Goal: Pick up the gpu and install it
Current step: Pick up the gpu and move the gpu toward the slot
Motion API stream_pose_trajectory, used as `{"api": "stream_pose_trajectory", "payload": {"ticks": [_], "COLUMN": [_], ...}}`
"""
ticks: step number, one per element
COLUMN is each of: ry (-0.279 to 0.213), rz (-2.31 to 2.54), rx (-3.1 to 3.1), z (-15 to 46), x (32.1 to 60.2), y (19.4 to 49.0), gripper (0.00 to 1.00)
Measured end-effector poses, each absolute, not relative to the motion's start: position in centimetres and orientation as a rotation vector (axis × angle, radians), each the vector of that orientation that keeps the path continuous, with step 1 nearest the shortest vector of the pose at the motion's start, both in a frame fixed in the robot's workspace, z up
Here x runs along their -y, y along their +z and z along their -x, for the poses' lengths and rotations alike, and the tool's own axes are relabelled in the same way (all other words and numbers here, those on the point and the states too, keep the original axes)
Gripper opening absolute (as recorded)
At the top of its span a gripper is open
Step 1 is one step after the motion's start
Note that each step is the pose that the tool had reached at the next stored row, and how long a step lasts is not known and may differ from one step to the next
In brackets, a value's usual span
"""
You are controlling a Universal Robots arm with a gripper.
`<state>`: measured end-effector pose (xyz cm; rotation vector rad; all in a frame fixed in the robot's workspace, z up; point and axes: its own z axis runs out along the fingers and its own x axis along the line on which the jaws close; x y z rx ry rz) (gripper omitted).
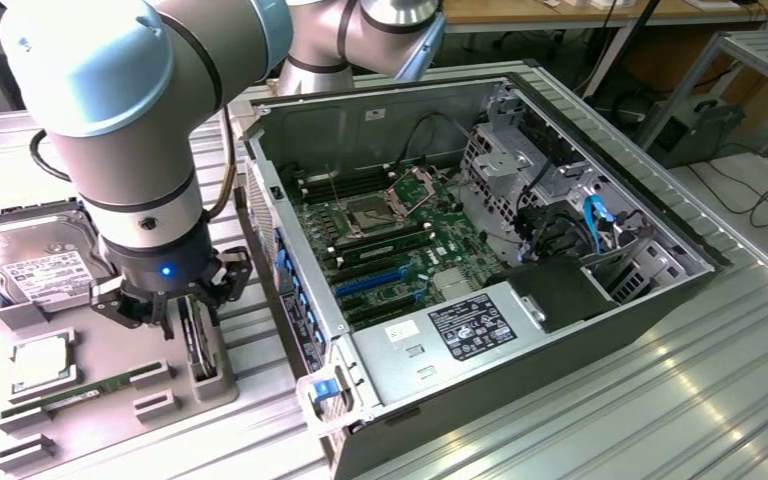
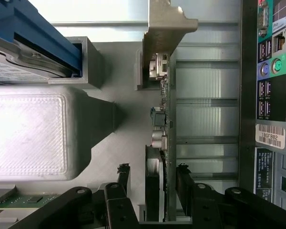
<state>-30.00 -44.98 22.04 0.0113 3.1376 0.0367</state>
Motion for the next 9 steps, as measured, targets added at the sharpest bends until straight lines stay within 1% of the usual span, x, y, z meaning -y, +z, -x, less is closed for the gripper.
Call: {"api": "stream_pose_trajectory", "payload": {"ticks": [5,8,9], "ry": [0.037,0.037,0.037], "rz": [-0.011,-0.011,-0.011], "rx": [-3.138,-3.138,-3.138], "z": [30.0,30.0,30.0], "x": [44.98,44.98,44.98], "y": [22.04,22.04,22.03], "gripper": [0.5,0.31,0.28]}}
